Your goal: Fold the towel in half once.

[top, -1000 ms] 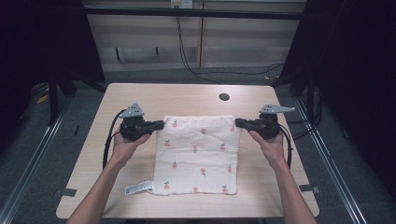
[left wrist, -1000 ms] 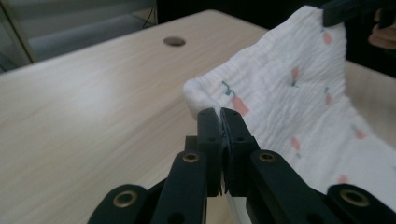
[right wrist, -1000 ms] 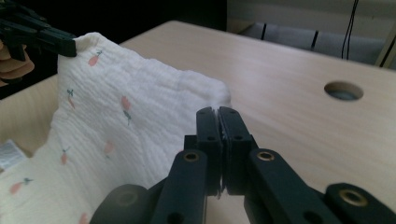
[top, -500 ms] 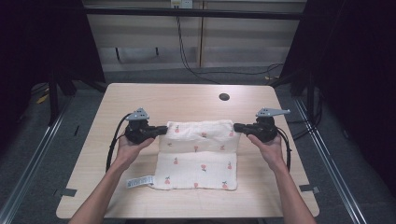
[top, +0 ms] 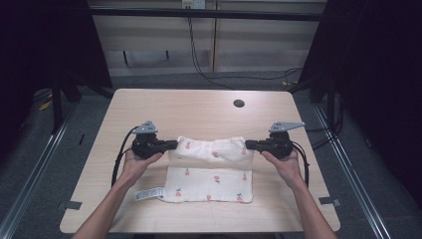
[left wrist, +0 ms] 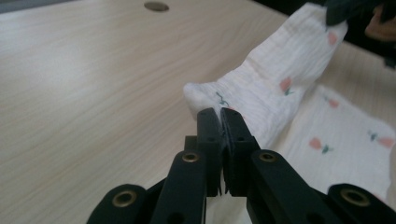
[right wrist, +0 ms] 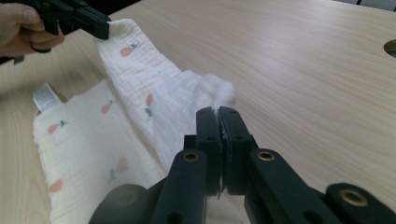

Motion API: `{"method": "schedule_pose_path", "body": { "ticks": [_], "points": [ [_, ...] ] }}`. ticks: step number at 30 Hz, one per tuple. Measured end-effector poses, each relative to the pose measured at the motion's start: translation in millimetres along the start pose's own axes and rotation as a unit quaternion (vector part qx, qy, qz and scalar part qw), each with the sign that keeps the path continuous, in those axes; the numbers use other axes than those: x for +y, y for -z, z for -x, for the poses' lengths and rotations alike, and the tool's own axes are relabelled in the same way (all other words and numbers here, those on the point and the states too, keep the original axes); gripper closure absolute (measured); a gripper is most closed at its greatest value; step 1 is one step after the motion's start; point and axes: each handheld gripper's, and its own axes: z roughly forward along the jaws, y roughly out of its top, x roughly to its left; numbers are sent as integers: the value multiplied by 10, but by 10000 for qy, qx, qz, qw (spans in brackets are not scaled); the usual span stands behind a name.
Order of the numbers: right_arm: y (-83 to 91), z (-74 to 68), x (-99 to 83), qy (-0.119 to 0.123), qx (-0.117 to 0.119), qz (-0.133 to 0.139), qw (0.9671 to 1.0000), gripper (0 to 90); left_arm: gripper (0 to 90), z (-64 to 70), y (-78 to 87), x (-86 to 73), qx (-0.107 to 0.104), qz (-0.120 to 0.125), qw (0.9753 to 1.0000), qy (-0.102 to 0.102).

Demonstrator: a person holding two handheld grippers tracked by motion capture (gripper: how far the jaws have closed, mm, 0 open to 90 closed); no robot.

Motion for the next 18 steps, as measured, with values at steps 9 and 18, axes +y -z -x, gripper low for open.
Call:
{"method": "schedule_pose_path", "body": {
  "ticks": [9,18],
  "points": [
    [156,-164,-84,150,52,-117,9998,878,873,131,127,-68,-54,-214,9997,-134],
    [263,-345,-93,292,57,-184,9994,876,874,286,196,-87,-229,-179,9995,-136]
  ]
}}
